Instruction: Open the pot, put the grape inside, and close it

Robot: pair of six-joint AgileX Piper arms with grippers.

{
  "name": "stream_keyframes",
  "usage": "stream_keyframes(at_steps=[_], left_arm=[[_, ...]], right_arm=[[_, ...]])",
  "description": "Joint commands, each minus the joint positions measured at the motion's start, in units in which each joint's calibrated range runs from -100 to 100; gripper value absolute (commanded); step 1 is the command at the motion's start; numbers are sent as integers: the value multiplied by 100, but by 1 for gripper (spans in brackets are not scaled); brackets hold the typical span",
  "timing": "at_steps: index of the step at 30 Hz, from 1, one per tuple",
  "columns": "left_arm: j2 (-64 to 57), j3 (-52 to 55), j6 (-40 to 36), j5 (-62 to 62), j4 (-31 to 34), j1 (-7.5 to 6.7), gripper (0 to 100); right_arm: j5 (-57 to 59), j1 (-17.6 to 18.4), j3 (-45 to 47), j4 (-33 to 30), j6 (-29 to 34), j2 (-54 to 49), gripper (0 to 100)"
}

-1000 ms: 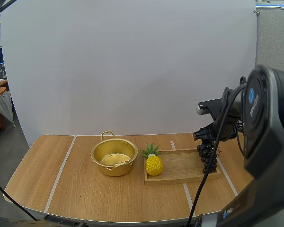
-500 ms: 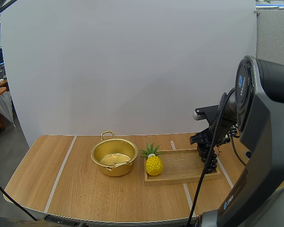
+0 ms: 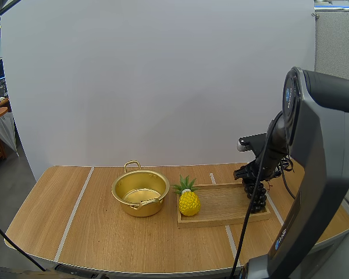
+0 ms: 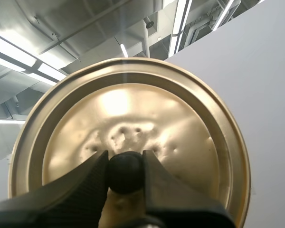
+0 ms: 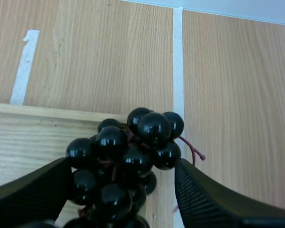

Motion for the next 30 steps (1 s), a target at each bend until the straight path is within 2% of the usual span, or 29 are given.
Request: stream_keyframes(at_steps=[1,14,16,18,20,22,30], left_arm=[[-27,-22,-63,-205,3,-7,0],[-27,-22,-63,-205,3,-7,0],[-27,-22,-63,-205,3,-7,0],[-27,-22,-63,-205,3,-7,0],[-27,-22,-63,-205,3,-7,0],[-27,-22,-63,-205,3,-7,0],[-27,-22,-63,-205,3,-7,0]], right_arm=[[-190,-17,-135,29,-58,150,100],[-177,-17,-164,107,-58,596,100],[-166,-17,-164,131,-58,596,81],[-115,-17,-164,143,-58,596,56],[-54,-17,-164,179,-58,596,23],[-41,-17,-164,179,-58,596,0],[30,-17,-164,179,-96,451,0]])
